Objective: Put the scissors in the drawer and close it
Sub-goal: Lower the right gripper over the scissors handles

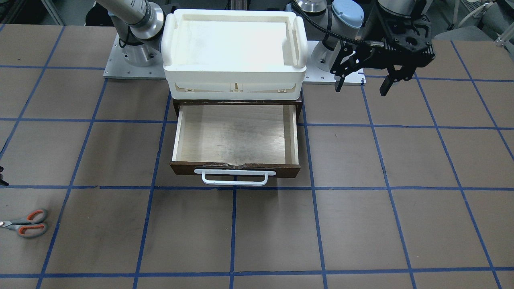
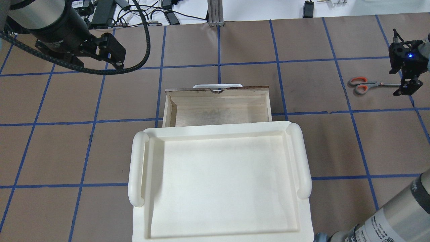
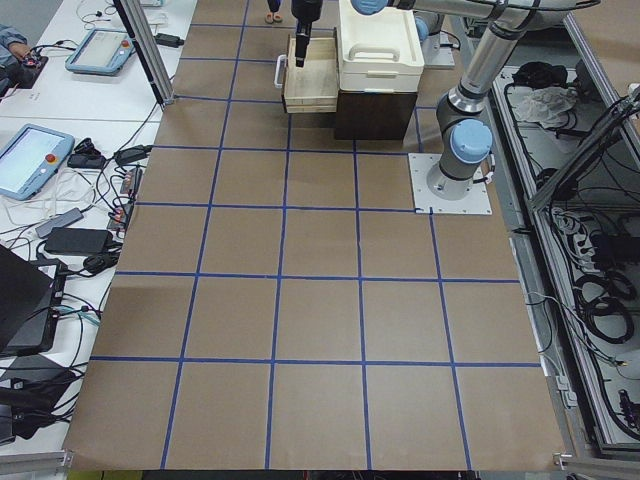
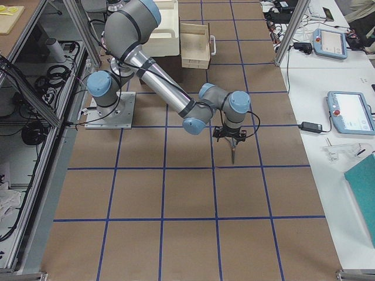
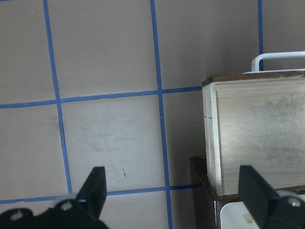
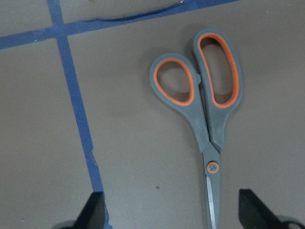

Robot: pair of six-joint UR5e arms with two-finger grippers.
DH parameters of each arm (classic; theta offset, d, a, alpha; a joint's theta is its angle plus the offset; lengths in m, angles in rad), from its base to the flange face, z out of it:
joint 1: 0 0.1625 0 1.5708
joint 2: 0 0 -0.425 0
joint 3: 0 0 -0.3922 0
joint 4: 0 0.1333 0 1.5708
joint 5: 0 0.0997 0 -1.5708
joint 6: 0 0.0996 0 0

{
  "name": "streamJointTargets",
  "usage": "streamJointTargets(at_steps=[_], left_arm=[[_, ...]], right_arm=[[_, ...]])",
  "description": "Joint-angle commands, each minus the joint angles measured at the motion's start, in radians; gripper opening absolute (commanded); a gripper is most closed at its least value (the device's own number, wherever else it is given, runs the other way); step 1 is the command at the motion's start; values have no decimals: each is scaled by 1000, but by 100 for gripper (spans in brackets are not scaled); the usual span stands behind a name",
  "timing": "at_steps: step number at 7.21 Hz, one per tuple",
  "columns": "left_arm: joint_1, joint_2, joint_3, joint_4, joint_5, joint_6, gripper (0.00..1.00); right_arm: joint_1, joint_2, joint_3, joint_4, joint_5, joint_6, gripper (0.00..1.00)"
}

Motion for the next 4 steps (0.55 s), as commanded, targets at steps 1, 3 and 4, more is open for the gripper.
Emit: streamJointTargets(at_steps=[1,3,4], left_arm=[[0,1,0,0,0,0,100],[0,1,0,-1,0,0,100],[0,1,0,-1,0,0,100]], right_arm=[[0,51,-3,-51,1,-49,100],[0,65,-5,-60,2,-80,95],[0,86,-32,-83,9,-86,93]])
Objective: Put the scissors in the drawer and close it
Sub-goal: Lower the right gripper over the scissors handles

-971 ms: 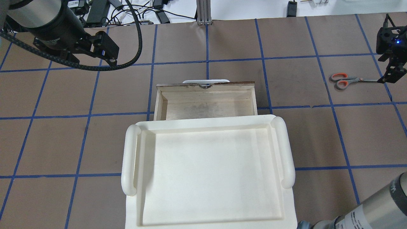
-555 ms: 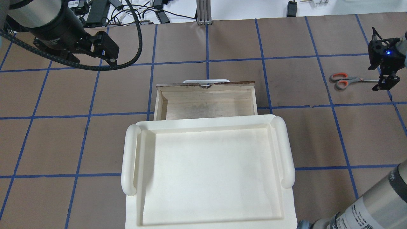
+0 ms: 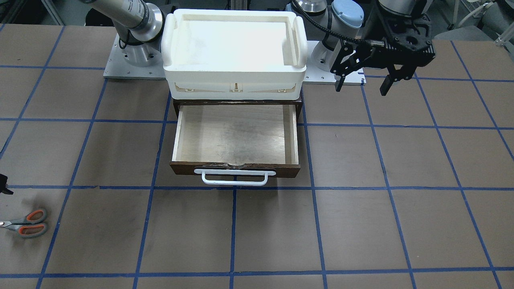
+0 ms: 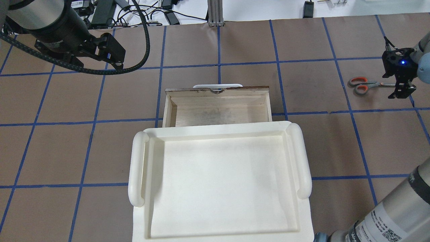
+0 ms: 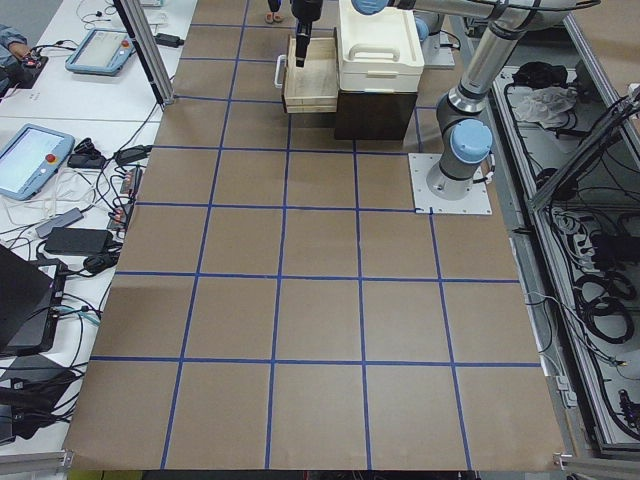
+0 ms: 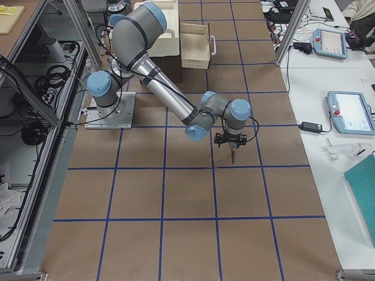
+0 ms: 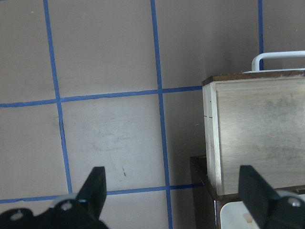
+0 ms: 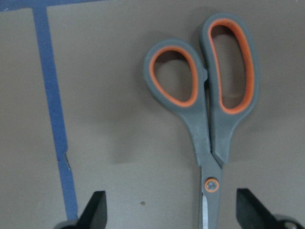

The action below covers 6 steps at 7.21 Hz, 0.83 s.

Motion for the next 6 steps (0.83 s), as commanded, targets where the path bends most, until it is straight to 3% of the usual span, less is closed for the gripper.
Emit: streamJointTargets(at_steps=[1,6], left_arm=[[0,0,0,0,0,0,100],[0,0,0,-5,0,0,100]], right_arm=[[0,50,-71,-19,7,-13,94],[34,57,-77,32,20,16,98]])
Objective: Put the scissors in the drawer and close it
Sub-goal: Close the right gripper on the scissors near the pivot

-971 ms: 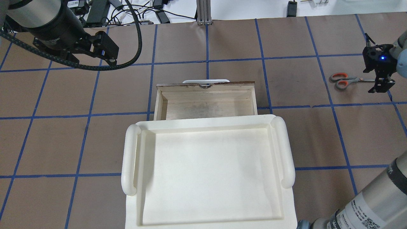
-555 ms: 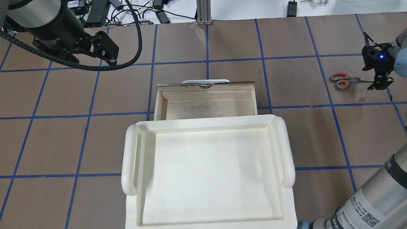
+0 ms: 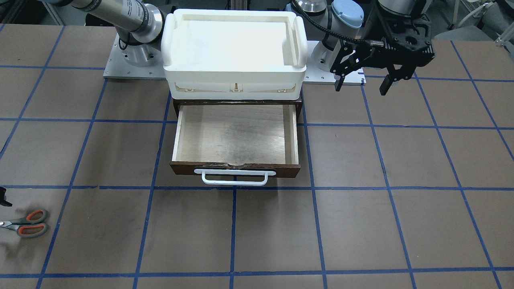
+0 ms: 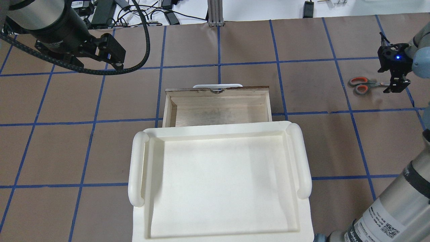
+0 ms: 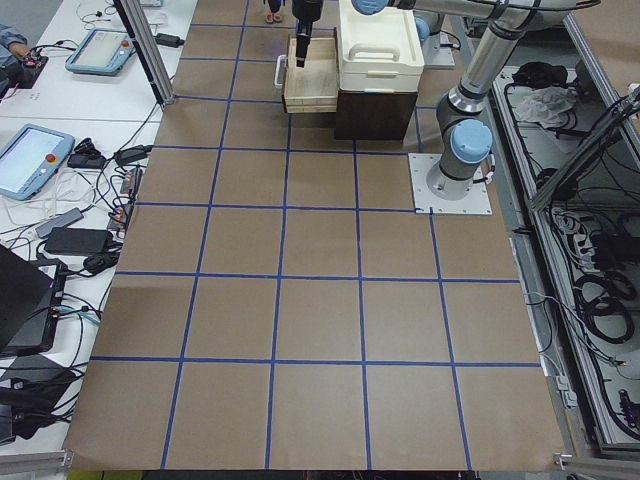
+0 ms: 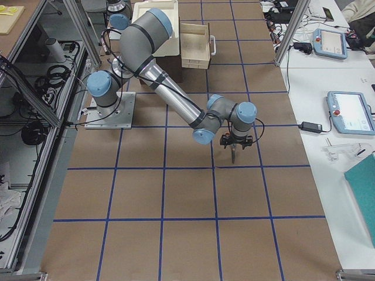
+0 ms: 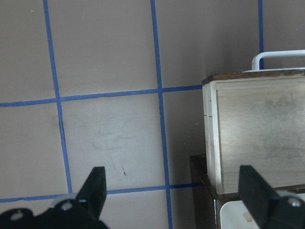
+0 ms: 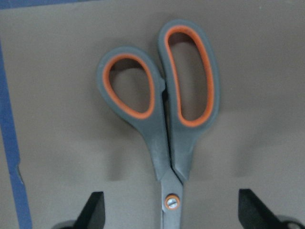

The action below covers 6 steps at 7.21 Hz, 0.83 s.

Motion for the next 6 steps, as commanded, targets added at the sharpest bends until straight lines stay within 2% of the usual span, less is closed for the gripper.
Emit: streamJointTargets(at_steps=[1,4,5,6], left_arm=[[0,0,0,-1,0,-1,100],[0,2,0,-4,0,0,100],[0,2,0,-4,0,0,100],[0,2,0,-4,0,0,100]], right_arm=[[11,4,1,8,1,1,97],[11,4,4,36,1,3,95],[11,4,4,37,1,1,86],[11,4,4,37,1,3,86]])
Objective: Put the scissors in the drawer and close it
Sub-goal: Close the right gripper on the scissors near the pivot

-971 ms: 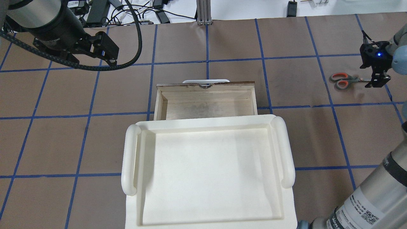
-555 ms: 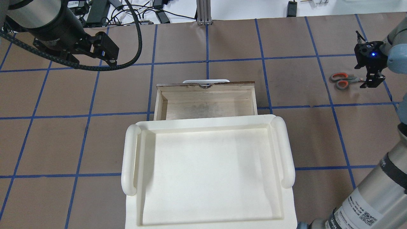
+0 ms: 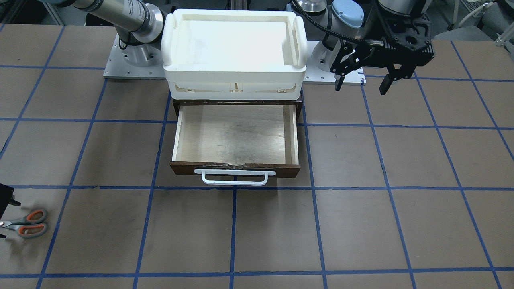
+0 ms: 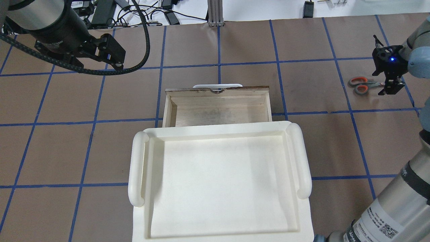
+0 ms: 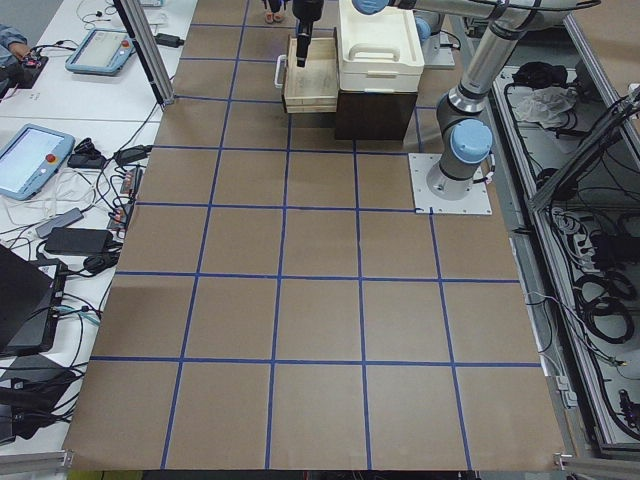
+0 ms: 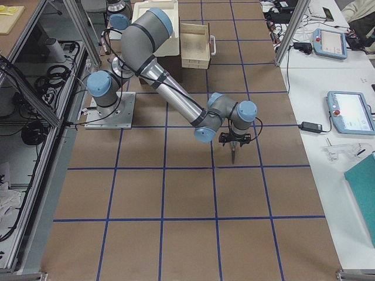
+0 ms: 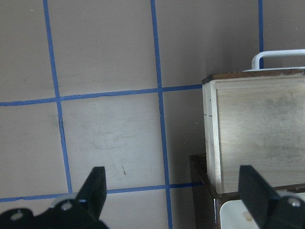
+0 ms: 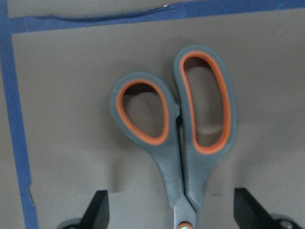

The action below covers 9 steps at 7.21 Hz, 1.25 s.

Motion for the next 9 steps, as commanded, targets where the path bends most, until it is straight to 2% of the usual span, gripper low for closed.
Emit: streamJointTargets(at_steps=[1,8,9], left_arm=[[0,0,0,0,0,0,100],[0,0,0,0,0,0,100],[0,0,0,0,0,0,100]], right_arm=[[0,2,0,2,0,-2,86],[0,2,8,14,-2,2,85],[0,2,8,13,-2,1,65]])
